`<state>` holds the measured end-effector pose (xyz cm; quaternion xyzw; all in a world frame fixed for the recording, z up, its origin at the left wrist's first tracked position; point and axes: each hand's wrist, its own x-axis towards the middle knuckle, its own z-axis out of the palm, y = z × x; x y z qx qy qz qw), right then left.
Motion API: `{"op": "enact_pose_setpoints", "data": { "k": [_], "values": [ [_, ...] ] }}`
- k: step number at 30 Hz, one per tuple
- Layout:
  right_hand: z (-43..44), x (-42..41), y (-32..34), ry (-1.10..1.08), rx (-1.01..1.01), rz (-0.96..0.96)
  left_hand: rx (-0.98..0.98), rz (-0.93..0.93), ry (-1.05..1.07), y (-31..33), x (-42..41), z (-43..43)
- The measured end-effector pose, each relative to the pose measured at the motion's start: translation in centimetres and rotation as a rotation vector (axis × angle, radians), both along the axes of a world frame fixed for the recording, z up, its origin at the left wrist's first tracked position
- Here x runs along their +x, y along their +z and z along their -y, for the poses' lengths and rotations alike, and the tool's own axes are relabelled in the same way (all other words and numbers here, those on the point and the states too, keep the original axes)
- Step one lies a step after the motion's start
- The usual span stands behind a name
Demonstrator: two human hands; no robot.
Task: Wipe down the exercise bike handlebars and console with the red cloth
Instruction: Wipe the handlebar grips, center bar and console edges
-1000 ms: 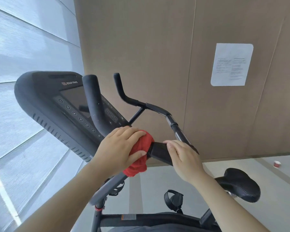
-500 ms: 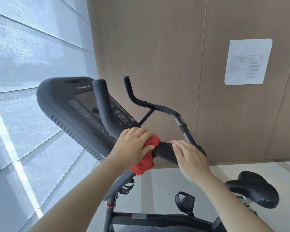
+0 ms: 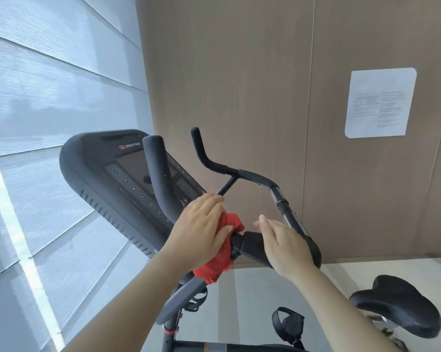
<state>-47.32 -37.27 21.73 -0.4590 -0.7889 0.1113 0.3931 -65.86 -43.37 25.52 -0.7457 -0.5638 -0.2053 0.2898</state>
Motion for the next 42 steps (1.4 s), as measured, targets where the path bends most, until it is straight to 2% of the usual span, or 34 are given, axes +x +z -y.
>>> {"op": "enact_pose_setpoints", "data": {
  "k": [4,14,18,21,26,30,34,42],
  "values": [
    [0.2,0.2,0.7,-0.045,0.005,0.045,-0.049,-0.022,0.038,0.2,1.0,-0.6],
    [0.6,0.3,0.5,-0.012,-0.001,0.062,0.027,-0.109,0.008,-0.3,-0.5,0.1],
    [0.8,0.6,0.2,-0.001,0.056,0.068,0.047,-0.069,-0.019,0.8,-3.0,0.4],
    [1.0,0.6,0.3,0.003,0.093,0.070,0.100,-0.054,0.063,1.8,-4.3,0.5],
    [0.9,0.3,-0.3,-0.006,0.158,0.059,0.033,-0.053,0.019,0.3,-1.1,0.7],
    [0.4,0.4,-0.8,-0.007,0.196,0.048,0.017,-0.016,0.073,-0.5,0.6,0.1],
    [0.4,0.6,-1.0,0.014,0.213,0.037,0.047,-0.041,0.080,-0.6,0.2,-0.2],
    [1.1,0.7,-1.6,-0.048,0.254,-0.024,0.125,0.042,0.077,-1.0,0.4,-0.5]
  ]
}}
